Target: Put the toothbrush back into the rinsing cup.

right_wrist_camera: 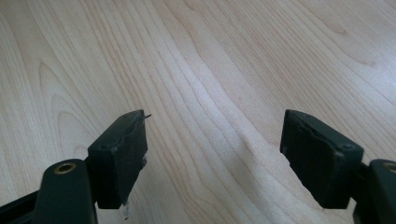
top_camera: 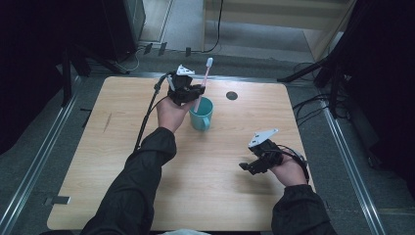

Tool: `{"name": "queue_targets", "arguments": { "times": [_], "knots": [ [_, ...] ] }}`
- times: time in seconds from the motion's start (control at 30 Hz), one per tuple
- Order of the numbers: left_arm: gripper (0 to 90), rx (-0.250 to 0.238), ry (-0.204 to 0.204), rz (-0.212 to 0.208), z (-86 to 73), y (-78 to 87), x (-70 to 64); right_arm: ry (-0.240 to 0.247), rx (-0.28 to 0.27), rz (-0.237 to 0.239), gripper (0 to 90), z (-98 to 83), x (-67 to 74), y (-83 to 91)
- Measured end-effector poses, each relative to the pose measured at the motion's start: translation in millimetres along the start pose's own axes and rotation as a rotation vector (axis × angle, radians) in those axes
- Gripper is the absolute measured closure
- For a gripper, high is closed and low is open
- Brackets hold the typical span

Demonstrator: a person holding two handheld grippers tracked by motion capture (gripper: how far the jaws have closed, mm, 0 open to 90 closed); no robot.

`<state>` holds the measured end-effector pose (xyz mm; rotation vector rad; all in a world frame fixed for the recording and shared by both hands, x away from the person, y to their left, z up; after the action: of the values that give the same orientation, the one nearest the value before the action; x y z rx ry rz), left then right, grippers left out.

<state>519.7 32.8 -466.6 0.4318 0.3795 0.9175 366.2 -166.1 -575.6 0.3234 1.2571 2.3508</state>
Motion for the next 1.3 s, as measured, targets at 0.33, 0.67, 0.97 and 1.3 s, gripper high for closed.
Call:
{"name": "queue_targets", "arguments": {
  "times": [0.33,0.67,0.97,1.3],
  "knots": [
    [78.8,0.029,0.011,0.0,-14.1,-8.3,0.9,0.009,0.002,0.001,23.4,1.0,1.4,-0.9],
    [78.8,0.059,0.019,-0.004,-31.4,-14.3,0.1,0.014,0.005,0.003,23.4,0.3,1.6,-1.3],
    [78.7,0.085,0.018,-0.008,-43.3,-19.4,-1.5,0.013,0.015,0.007,23.4,-0.4,3.3,-1.9],
    [78.4,0.119,0.007,-0.013,-50.8,-22.5,-5.1,0.014,0.016,0.006,23.4,-0.2,3.2,-1.9]
  ]
}}
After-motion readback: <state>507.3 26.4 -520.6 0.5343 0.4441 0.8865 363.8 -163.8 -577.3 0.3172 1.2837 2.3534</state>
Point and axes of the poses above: each handheld gripper's, and its own axes: y roughly backward along the jaws, z roughly out of its top, x roughly to its left, the point moved 10 cm from there along -y, roughly forward along the jaws
